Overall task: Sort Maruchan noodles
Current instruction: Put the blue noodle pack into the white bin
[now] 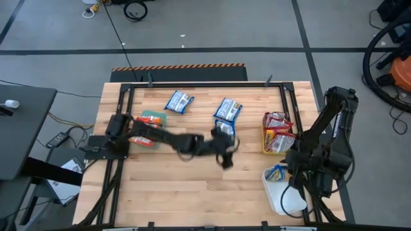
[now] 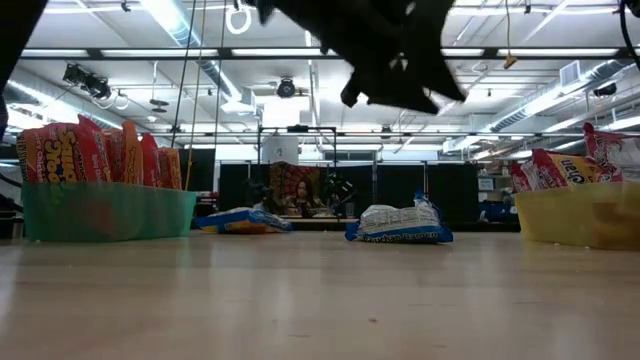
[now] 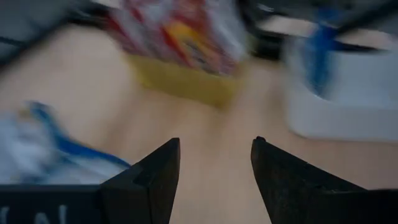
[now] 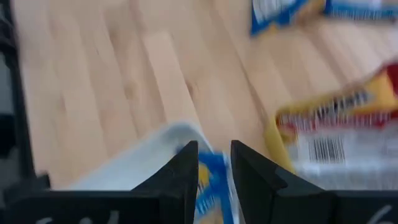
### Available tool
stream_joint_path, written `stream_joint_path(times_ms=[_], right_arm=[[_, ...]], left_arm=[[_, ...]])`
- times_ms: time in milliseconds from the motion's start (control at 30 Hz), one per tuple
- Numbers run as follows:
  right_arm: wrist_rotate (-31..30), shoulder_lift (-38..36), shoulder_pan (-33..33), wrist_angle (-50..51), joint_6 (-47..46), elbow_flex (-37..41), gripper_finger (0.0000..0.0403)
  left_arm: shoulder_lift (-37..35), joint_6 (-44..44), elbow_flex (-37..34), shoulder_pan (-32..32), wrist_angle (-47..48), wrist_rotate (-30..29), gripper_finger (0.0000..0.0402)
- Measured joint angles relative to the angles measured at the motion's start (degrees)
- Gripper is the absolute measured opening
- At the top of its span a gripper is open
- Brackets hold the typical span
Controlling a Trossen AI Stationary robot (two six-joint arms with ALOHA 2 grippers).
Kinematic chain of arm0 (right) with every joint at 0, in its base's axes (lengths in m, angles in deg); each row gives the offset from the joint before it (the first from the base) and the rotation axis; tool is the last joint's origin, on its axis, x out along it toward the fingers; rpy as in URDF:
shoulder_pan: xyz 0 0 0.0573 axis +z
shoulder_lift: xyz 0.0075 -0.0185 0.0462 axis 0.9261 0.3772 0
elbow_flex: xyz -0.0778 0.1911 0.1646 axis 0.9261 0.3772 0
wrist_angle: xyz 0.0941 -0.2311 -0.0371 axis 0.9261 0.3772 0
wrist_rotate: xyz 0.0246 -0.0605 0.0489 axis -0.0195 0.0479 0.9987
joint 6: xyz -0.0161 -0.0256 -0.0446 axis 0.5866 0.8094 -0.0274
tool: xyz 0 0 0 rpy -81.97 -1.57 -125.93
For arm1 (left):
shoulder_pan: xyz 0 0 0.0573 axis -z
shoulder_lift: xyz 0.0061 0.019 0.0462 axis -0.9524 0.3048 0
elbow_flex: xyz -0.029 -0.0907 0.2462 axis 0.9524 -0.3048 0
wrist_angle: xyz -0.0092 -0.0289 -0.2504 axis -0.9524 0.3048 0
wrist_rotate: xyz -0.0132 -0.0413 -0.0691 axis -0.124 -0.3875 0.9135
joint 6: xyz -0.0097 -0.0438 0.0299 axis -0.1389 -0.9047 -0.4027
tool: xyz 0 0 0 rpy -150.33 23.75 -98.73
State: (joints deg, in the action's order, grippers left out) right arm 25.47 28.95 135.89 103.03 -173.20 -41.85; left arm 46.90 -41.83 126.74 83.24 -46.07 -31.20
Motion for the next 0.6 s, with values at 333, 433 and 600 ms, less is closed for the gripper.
stream_joint_path(times_ms=[333,433,600], right_arm=[[-9.1,0.6,-13.6,-3.7,5.0,-1.0,0.0164],[-11.1,1.7,-21.2,-7.0,7.4,-0.6,0.0185],[-6.5,3.8,-34.6,-23.2,19.2,3.8,0.0208]], left_arm=[[0.7,10.7,-0.1,-12.6,14.1,4.9,0.0201],[1.6,10.9,-0.1,-14.1,18.1,5.5,0.0201],[5.4,10.6,0.0,-13.5,17.5,6.2,0.0201]])
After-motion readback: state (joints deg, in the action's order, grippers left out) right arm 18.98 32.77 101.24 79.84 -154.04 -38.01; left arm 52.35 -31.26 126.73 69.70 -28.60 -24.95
